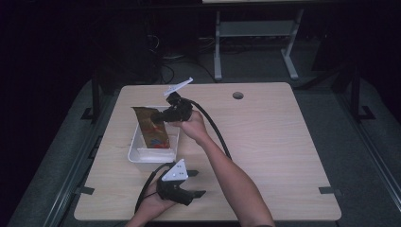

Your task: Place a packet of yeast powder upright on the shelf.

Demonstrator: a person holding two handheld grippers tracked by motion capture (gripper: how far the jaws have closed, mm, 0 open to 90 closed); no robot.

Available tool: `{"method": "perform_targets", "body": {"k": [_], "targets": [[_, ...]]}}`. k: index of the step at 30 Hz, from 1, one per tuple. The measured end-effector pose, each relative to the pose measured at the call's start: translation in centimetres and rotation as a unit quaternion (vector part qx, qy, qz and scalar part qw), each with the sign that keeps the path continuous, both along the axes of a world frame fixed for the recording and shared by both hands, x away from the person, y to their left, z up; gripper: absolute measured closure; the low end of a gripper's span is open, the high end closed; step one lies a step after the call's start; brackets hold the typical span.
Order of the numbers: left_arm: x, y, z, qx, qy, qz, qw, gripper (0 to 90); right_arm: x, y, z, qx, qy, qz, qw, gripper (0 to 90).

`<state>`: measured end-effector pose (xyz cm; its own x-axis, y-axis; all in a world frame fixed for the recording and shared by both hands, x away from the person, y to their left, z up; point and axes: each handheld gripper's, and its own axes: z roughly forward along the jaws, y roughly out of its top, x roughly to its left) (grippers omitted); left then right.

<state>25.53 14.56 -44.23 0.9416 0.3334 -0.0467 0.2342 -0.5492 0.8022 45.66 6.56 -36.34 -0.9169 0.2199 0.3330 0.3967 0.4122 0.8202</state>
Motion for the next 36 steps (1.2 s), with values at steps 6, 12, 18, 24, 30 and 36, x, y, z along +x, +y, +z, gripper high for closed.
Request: {"method": "perform_targets", "body": {"k": [6, 12, 18, 24, 30, 36], "targets": [[0.0, 0.0, 0.0, 0.001, -0.001, -0.001, 1.0, 29.1, 0.0, -0.1, -0.7, 0.003, 0.01, 0.002, 0.9999, 82.8], [-0.1, -0.1, -0.1, 0.002, 0.001, -0.003, 1.0, 29.1, 0.0, -0.3, -1.5, 0.009, 0.024, 0.0, 0.9997, 81.2], [0.0, -0.2, -0.1, 0.003, 0.001, -0.003, 1.0, 29.1, 0.1, -1.0, -1.8, 0.008, 0.032, -0.008, 0.9994, 79.0], [0.0, -0.2, -0.2, 0.009, -0.001, -0.003, 1.0, 29.1, 0.3, -1.4, -1.9, 0.005, 0.039, -0.013, 0.9992, 74.2], [0.0, -0.2, -0.1, 0.003, 0.0, -0.003, 1.0, 29.0, 0.5, -2.1, -2.4, 0.01, 0.061, -0.016, 0.998, 63.8], [0.0, -0.2, -0.2, 0.002, 0.002, -0.003, 1.0, 29.0, 0.5, -2.9, -2.5, 0.009, 0.07, -0.019, 0.9973, 58.0]]}}
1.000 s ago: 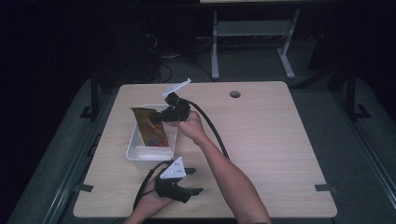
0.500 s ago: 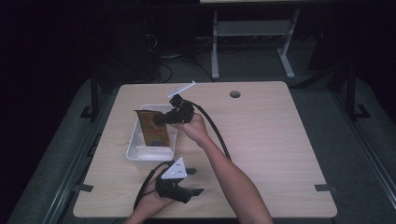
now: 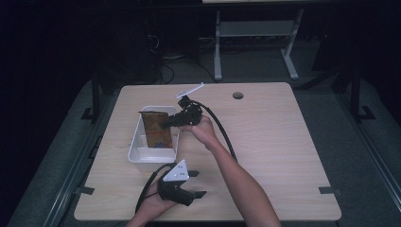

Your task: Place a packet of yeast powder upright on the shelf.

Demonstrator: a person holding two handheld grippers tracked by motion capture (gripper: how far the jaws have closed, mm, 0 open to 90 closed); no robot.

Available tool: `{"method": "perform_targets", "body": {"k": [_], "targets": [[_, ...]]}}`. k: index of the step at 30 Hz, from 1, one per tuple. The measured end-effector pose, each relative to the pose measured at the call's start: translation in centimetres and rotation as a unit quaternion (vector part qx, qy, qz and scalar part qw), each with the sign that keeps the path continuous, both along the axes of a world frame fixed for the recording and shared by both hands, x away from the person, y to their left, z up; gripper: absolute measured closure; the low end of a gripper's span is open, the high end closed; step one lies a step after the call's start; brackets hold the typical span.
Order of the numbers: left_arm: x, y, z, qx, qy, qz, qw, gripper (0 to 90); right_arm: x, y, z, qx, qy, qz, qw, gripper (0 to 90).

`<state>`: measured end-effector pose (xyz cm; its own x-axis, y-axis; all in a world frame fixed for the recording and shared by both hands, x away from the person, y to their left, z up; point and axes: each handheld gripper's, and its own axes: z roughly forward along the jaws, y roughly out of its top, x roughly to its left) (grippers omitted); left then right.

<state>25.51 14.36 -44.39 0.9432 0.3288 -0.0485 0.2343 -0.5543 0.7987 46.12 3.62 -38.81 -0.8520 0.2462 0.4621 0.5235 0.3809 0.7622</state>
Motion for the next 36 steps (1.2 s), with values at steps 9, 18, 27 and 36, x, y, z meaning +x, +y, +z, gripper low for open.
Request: {"method": "perform_targets", "body": {"k": [9, 18, 27, 36], "targets": [[0.1, 0.2, 0.1, -0.006, 0.002, 0.004, 1.0, 28.8, -0.2, -2.0, 0.1, 0.004, 0.0, -0.012, 0.9999, 55.6], [0.3, 0.2, 0.1, -0.004, 0.002, 0.006, 1.0, 28.8, -0.8, -4.2, 0.7, 0.01, -0.005, -0.019, 0.9998, 53.9], [0.4, 0.4, 0.1, -0.006, -0.002, 0.01, 0.9999, 28.8, -1.4, -5.9, 1.0, 0.0, -0.015, -0.026, 0.9995, 52.8], [0.4, 0.4, 0.1, -0.006, -0.002, 0.012, 0.9999, 28.9, -2.0, -8.2, 1.2, 0.0, -0.02, -0.034, 0.9992, 51.4]]}}
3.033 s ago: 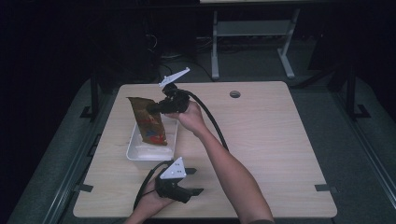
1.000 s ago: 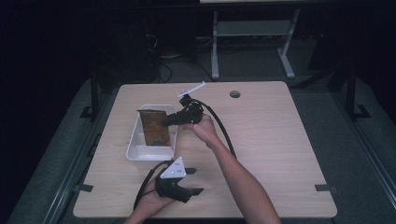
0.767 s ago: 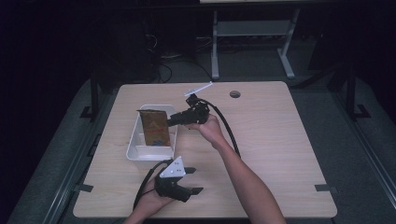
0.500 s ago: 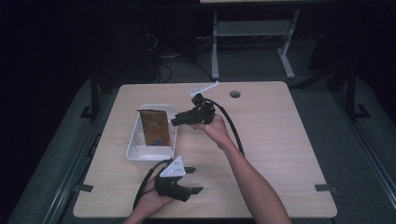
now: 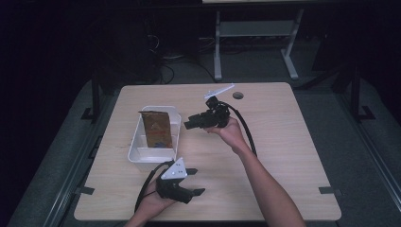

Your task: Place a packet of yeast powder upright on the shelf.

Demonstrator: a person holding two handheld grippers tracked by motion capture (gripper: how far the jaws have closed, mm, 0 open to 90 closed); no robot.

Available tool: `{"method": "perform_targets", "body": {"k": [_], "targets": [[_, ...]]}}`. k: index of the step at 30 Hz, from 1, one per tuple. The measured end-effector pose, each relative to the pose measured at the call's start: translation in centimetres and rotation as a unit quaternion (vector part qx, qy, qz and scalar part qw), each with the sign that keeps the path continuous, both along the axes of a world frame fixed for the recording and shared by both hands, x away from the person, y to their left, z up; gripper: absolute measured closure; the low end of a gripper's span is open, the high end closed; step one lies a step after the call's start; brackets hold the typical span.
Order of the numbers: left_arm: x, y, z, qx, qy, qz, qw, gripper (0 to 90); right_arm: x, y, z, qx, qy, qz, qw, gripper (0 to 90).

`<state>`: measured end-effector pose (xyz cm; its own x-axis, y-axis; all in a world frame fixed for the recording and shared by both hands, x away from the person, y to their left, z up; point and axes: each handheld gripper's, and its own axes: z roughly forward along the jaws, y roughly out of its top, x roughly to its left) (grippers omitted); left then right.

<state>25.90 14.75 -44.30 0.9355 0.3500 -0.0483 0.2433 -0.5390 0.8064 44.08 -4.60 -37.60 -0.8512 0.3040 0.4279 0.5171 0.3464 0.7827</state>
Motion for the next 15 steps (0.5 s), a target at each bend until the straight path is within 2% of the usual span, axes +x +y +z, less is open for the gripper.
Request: {"method": "perform_targets", "body": {"k": [15], "targets": [[0.2, 0.1, 0.0, 0.0, 0.0, 0.003, 1.0, 28.9, -1.2, -3.3, -0.4, 0.004, 0.007, -0.008, 0.9999, 48.6]]}}
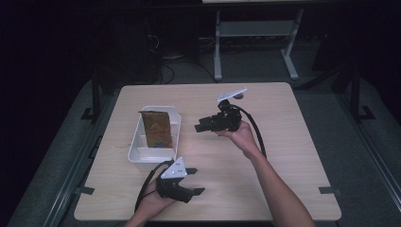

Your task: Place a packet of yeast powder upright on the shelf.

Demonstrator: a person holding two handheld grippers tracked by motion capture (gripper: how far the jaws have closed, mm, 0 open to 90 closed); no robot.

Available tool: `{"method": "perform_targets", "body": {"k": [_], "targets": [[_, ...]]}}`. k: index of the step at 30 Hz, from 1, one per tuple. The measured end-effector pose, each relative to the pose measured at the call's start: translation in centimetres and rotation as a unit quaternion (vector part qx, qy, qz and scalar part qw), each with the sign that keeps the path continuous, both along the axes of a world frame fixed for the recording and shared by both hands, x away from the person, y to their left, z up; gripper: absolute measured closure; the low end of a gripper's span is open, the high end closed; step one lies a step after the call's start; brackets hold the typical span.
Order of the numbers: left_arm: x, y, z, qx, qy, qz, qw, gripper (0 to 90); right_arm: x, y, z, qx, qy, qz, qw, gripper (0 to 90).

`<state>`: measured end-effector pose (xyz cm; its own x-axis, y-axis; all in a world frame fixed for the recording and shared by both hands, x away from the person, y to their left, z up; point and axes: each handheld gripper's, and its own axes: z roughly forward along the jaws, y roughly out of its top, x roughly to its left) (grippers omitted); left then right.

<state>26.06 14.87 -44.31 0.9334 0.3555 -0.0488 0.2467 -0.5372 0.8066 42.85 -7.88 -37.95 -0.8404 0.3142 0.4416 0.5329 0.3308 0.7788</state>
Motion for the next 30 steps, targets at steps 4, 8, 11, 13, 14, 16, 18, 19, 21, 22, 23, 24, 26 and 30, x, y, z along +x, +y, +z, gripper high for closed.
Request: {"method": "perform_targets", "body": {"k": [4, 8, 11, 13, 14, 16, 18, 19, 21, 22, 23, 24, 26, 30], "targets": [[0.0, 0.0, 0.0, -0.002, 0.001, 0.002, 1.0, 28.9, -0.3, -0.8, -0.2, -0.001, 0.002, -0.002, 1.0, 47.9], [0.0, 0.0, 0.0, 0.0, 0.001, 0.001, 1.0, 28.9, -0.6, -1.6, -0.3, 0.002, 0.003, -0.006, 1.0, 47.2], [0.1, 0.0, -0.1, -0.001, 0.003, 0.001, 1.0, 28.9, -1.0, -2.2, -0.4, 0.006, 0.005, -0.006, 0.9999, 46.0], [0.1, -0.1, -0.1, -0.001, 0.003, 0.001, 1.0, 28.9, -1.4, -2.5, -0.3, 0.012, 0.004, -0.003, 0.9999, 46.0], [0.1, -0.1, -0.1, 0.0, 0.002, 0.001, 1.0, 28.9, -1.6, -2.6, -0.2, 0.011, 0.002, -0.002, 0.9999, 45.7], [0.1, 0.0, -0.1, 0.0, 0.003, 0.001, 1.0, 28.9, -1.9, -3.0, -0.1, 0.011, 0.001, 0.0, 0.9999, 45.5], [0.1, 0.0, -0.1, -0.002, 0.003, 0.003, 1.0, 28.9, -2.2, -3.4, 0.0, 0.014, 0.0, -0.001, 0.9999, 45.5], [0.1, 0.0, -0.1, -0.002, 0.004, 0.004, 1.0, 28.9, -2.3, -3.6, 0.0, 0.012, 0.0, -0.001, 0.9999, 45.2], [0.1, 0.0, -0.1, 0.0, 0.004, 0.004, 1.0, 28.9, -2.6, -3.9, -0.1, 0.006, 0.002, -0.001, 1.0, 44.9], [0.1, 0.0, -0.1, 0.001, 0.004, 0.003, 1.0, 28.9, -2.7, -4.1, -0.1, 0.005, 0.001, 0.0, 1.0, 44.8], [0.1, -0.1, -0.2, 0.002, 0.003, 0.002, 1.0, 28.9, -2.9, -4.3, -0.1, 0.001, -0.001, -0.002, 1.0, 44.6], [0.1, -0.1, -0.2, 0.002, 0.004, 0.002, 1.0, 28.9, -3.1, -4.5, -0.1, -0.003, -0.004, -0.002, 1.0, 44.0], [0.0, -0.1, -0.2, 0.003, 0.005, 0.0, 1.0, 28.9, -3.4, -4.8, -0.2, -0.008, -0.004, -0.003, 1.0, 43.3], [0.0, -0.2, -0.3, 0.003, 0.005, 0.0, 1.0, 28.9, -4.0, -5.8, -0.6, -0.015, -0.005, -0.008, 0.9998, 43.0]]}}
